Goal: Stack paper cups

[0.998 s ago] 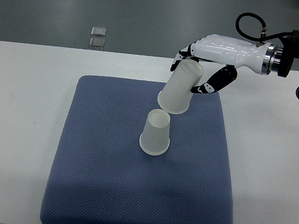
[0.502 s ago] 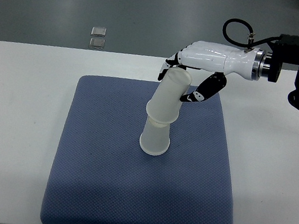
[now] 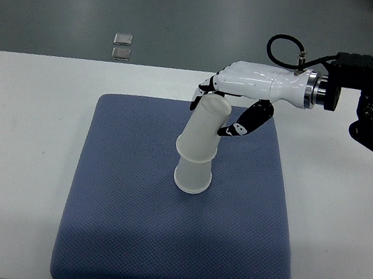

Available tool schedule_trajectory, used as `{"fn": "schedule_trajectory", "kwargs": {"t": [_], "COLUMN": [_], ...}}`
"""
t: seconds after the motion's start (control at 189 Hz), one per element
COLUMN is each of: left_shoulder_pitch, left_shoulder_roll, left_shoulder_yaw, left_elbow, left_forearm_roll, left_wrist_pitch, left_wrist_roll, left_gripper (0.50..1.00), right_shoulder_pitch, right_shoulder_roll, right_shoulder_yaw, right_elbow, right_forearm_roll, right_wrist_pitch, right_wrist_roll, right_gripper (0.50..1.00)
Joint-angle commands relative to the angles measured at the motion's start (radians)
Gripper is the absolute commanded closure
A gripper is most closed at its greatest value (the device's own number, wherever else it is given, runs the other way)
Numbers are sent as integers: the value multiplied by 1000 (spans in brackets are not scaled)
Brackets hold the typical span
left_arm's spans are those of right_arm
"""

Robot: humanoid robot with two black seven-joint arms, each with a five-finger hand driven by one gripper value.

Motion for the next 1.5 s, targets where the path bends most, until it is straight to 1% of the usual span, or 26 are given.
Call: {"fn": "schedule_trajectory", "kwargs": {"t": [0.0,0.597,0.607,0.612,0.623,0.628,0.644,0.649,0.681,0.697,0.702,0.707,0.718,0.723,0.729,0.734,0.739,0.755,0.797,0.839,0.866,0.94,0.977,1.051,1.109,1.494], "left_shoulder_pitch": [0,0,0,0,0,0,0,0,0,0,0,0,0,0,0,0,0,0,0,0,0,0,0,0,0,0], "left_shoulder_roll": [0,0,0,0,0,0,0,0,0,0,0,0,0,0,0,0,0,0,0,0,0,0,0,0,0,0], "left_shoulder_yaw": [0,0,0,-1,-1,0,0,0,0,0,0,0,0,-1,-1,0,0,-1,0,0,0,0,0,0,0,0], "left_elbow": [0,0,0,0,0,0,0,0,0,2,2,0,0,0,0,0,0,0,0,0,0,0,0,0,0,0], "left_forearm_roll": [0,0,0,0,0,0,0,0,0,0,0,0,0,0,0,0,0,0,0,0,0,0,0,0,0,0], "left_wrist_pitch": [0,0,0,0,0,0,0,0,0,0,0,0,0,0,0,0,0,0,0,0,0,0,0,0,0,0], "left_wrist_roll": [0,0,0,0,0,0,0,0,0,0,0,0,0,0,0,0,0,0,0,0,0,0,-1,0,0,0], "left_gripper": [500,500,500,500,500,500,500,500,500,500,500,500,500,500,500,500,500,500,500,500,500,500,500,500,500,500], "right_shoulder_pitch": [-3,-25,-25,-25,-25,-25,-25,-26,-26,-26,-26,-28,-28,-28,-28,-29,-29,-29,-31,-31,-31,-32,-34,-34,-34,-46], "right_shoulder_roll": [1,13,13,13,13,13,13,13,13,13,13,13,13,13,13,13,13,13,13,13,13,13,13,11,11,13], "right_shoulder_yaw": [0,-2,-2,-2,-2,-2,-2,-2,-2,-2,-2,-2,-2,-2,-2,-2,-2,-2,-2,-2,-2,-2,-2,-3,-3,0], "right_elbow": [0,0,0,0,0,0,0,0,0,0,0,0,0,0,0,0,0,0,0,0,0,0,0,0,0,-2], "right_forearm_roll": [-3,-12,-12,-12,-12,-12,-12,-12,-12,-12,-12,-12,-12,-12,-12,-12,-12,-12,-12,-12,-12,-12,-12,-12,-10,-6], "right_wrist_pitch": [-1,-5,-5,-5,-5,-5,-5,-5,-5,-5,-5,-5,-5,-5,-5,-5,-5,-5,-5,-4,-4,-4,-2,-2,-2,-5], "right_wrist_roll": [-1,-7,-7,-7,-7,-7,-5,-5,-5,-5,-5,-5,-5,-5,-5,-5,-5,-4,-4,-4,-2,-2,-2,-2,-2,-1], "right_gripper": [1000,1000,996,983,983,965,948,932,897,861,861,842,842,822,822,806,805,779,748,734,705,660,644,632,607,599]}}
